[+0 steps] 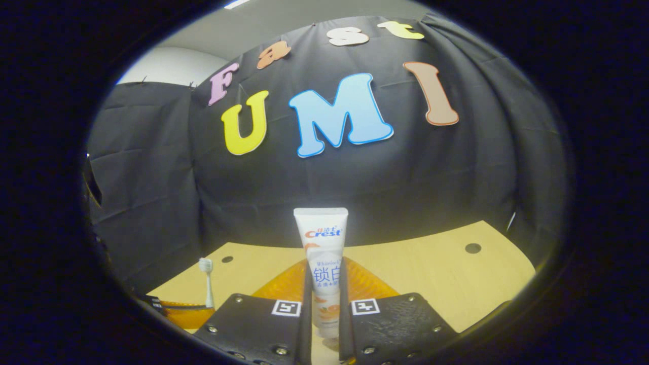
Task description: Put the toothbrush and toothpaste on the desktop into the cup, then pick up the cup and place it on the coaster on the desktop.
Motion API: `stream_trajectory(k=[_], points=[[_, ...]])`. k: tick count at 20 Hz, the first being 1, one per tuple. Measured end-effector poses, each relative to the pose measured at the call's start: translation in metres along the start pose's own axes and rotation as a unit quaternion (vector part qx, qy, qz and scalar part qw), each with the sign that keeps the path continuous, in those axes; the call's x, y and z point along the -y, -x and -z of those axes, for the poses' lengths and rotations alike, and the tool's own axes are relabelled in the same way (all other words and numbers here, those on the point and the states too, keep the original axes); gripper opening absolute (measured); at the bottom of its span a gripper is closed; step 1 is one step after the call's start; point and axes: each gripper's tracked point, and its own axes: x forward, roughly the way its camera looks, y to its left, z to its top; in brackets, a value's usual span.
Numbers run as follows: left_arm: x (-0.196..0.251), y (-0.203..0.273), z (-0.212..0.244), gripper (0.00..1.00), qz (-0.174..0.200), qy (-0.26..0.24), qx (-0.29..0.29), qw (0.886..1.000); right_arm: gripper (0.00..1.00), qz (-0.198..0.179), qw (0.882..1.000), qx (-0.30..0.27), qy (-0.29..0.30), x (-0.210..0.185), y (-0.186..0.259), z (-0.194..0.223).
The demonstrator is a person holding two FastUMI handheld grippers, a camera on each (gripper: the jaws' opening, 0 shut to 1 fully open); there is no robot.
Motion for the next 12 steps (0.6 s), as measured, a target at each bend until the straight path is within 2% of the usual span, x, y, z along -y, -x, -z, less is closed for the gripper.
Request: stream_trajectory(k=[4,8,12], points=[[0.003,-0.001,-0.005,0.08,0.005,-0.011,0.006,1.0,0.22,0.01,1.0,0.007,0.011,0.009,-0.025,0.015],[0.003,-0.005,-0.007,0.08,0.006,-0.015,0.002,1.0,0.19,0.022,0.999,-0.033,0.024,0.019,-0.047,0.048],[0.003,-0.008,-0.004,0.08,0.007,-0.019,-0.005,1.0,0.24,0.028,0.996,-0.072,0.039,0.022,-0.049,0.078]])
